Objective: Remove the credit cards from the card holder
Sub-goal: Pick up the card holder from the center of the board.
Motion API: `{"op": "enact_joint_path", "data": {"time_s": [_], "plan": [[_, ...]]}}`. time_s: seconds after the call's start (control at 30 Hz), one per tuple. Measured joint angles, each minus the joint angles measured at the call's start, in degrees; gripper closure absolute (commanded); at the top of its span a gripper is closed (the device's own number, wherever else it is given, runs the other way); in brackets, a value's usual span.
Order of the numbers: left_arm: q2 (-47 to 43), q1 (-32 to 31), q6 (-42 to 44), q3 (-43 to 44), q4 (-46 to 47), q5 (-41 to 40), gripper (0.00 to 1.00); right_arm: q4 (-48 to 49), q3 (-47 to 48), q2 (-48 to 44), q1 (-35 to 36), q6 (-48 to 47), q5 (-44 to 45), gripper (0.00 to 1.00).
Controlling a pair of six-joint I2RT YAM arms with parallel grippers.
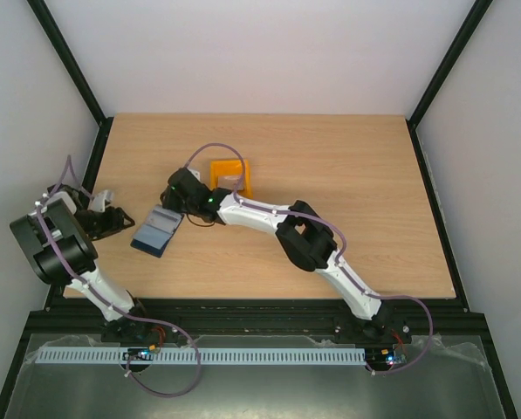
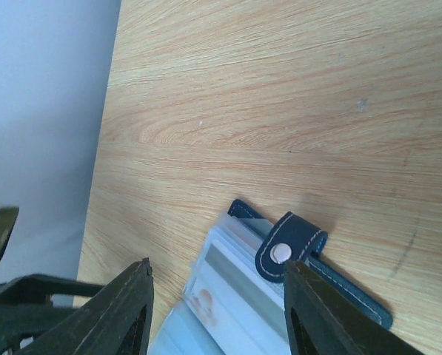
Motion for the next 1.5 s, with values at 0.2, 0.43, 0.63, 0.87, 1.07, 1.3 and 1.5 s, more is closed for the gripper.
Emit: {"op": "enact_joint_path", "data": {"time_s": [0.2,0.43,0.63,0.87,1.07,1.3,1.5], "plan": [[-1.4,0.4,4.2,-2.8,-2.0,-5.0,0.37,-3.1,7.3,5.9,-0.1,0.0,-1.0,0.52],[-0.8,-2.7,10.9,-3.3,-4.3,-3.9,0.39,-6.6,7.8,8.2,-0.1,0.1,-1.9,0.52],[-0.1,-4.3,10.3,-3.1,-4.2,-3.3,0.42,-6.4,6.4,7.6,0.1,-0.7,-3.8,0.53],[3.0,-6.3,8.5,0.4,-3.1,-1.1,0.43,-6.8,-3.7,0.8,2.3,-2.6,-6.9,0.54],[3.6,-11.0,8.2,1.5,0.0,-0.1,0.39,-9.9,-10.5,-6.3,4.9,-6.2,-5.2,0.54],[2.5,-5.7,8.2,3.6,-1.2,-1.2,0.18,-11.1,-10.9,-9.9,5.4,-9.5,0.7,0.48],[-1.8,-1.8,10.7,-2.5,-3.1,-4.8,0.08,-15.4,-2.8,-5.7,5.0,-11.5,4.1,0.45]]}}
